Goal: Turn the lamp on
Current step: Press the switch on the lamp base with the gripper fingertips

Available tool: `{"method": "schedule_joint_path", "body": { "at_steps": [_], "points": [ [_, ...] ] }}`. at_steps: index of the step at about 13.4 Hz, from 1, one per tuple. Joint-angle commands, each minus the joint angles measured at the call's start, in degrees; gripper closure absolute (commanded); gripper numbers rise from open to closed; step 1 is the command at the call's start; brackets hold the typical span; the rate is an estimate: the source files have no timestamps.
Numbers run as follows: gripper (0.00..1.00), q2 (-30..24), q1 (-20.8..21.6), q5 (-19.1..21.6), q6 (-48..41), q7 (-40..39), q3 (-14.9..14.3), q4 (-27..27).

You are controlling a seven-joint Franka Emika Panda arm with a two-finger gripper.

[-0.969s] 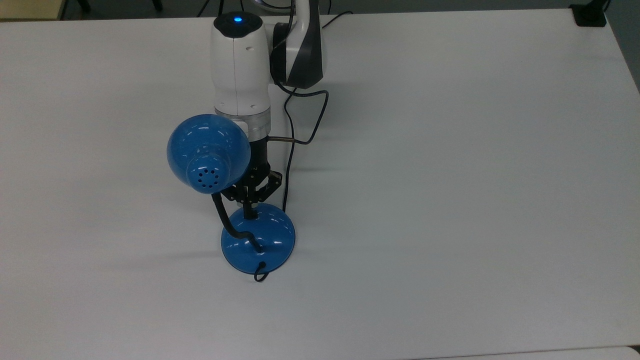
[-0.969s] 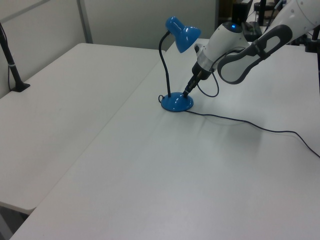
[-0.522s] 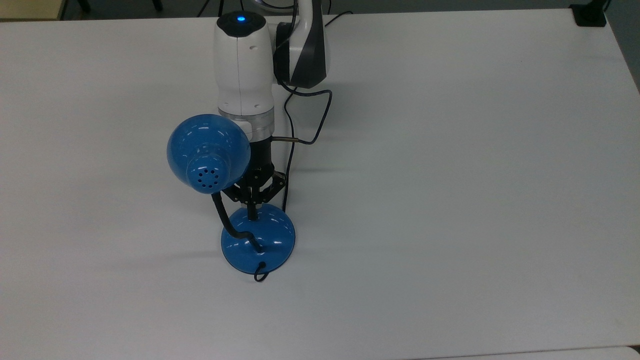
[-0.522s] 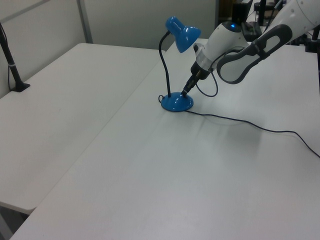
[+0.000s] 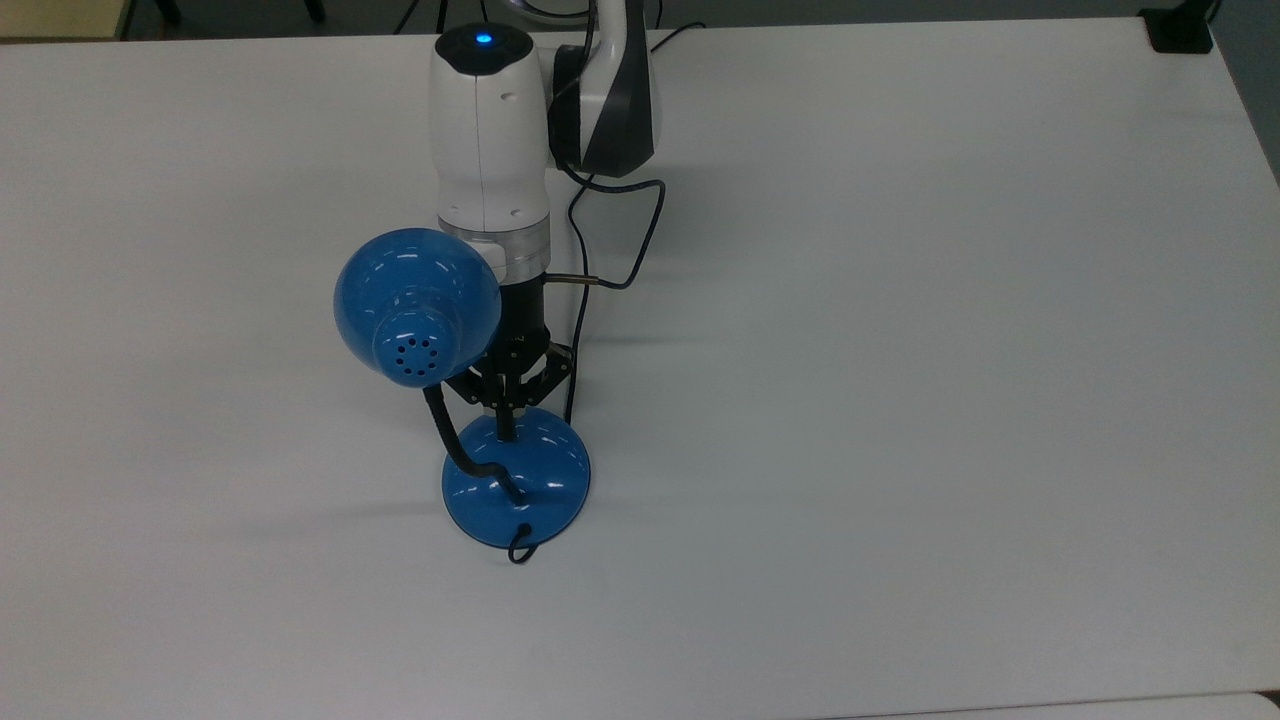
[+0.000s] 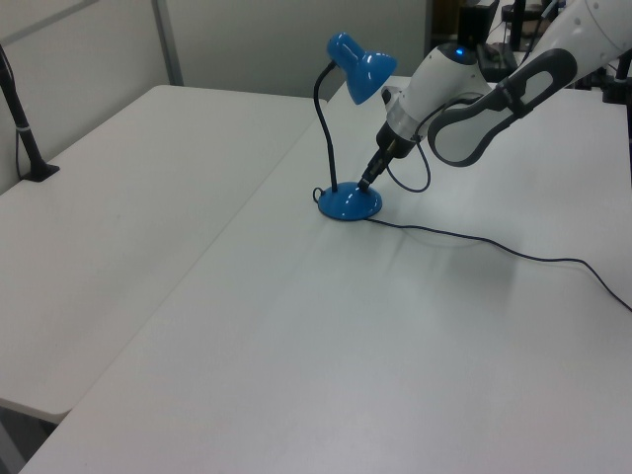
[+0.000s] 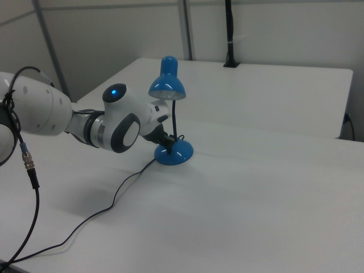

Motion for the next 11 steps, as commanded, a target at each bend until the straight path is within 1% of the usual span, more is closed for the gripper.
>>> {"method": "schedule_joint_path", "body": {
  "at_steps": [1, 11],
  "points": [
    [1.0, 1.29, 0.31, 0.36, 0.32, 1.17, 0.41, 0.64],
    [1.0, 3.04, 0.31, 0.28, 0.85, 1.17, 0.41, 0.73]
  ]
}}
